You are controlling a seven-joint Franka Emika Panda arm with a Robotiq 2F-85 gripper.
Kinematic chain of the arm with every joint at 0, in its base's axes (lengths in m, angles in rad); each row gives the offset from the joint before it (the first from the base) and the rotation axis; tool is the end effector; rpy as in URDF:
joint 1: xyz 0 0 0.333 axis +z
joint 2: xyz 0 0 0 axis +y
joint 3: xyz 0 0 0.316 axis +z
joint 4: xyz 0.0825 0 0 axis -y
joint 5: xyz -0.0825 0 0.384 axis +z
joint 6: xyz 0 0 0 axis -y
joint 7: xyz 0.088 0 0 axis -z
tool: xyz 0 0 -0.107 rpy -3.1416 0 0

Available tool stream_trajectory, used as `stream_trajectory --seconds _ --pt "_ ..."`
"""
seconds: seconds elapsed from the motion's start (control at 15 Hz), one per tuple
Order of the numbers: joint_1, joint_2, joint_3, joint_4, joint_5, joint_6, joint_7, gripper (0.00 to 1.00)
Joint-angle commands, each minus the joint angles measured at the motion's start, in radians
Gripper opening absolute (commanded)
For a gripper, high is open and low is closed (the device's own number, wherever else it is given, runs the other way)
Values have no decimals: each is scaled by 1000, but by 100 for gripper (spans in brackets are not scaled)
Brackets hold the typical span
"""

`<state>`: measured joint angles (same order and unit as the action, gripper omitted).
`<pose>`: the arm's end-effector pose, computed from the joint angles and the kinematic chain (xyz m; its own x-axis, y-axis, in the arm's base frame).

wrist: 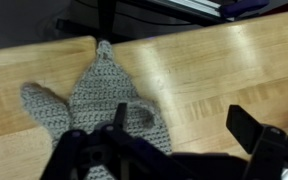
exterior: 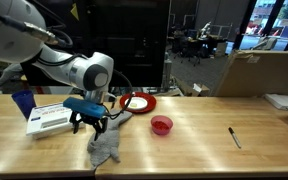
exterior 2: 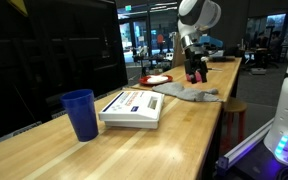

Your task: Move the pink bowl to the left and use the grey cloth to wipe the table

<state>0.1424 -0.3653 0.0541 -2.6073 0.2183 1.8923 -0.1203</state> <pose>0.3534 0.0857 0.3536 0.9183 0.2231 -0.3270 0.1669 -0.9672 -0.1912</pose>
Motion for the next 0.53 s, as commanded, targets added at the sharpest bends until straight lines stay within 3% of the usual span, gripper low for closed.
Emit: stream_trajectory --seconds 0.0,0.47 --pt "-22 -30 22 -45 -14 77 86 100" --pt "-79 -15 34 -85 -2 337 377 100"
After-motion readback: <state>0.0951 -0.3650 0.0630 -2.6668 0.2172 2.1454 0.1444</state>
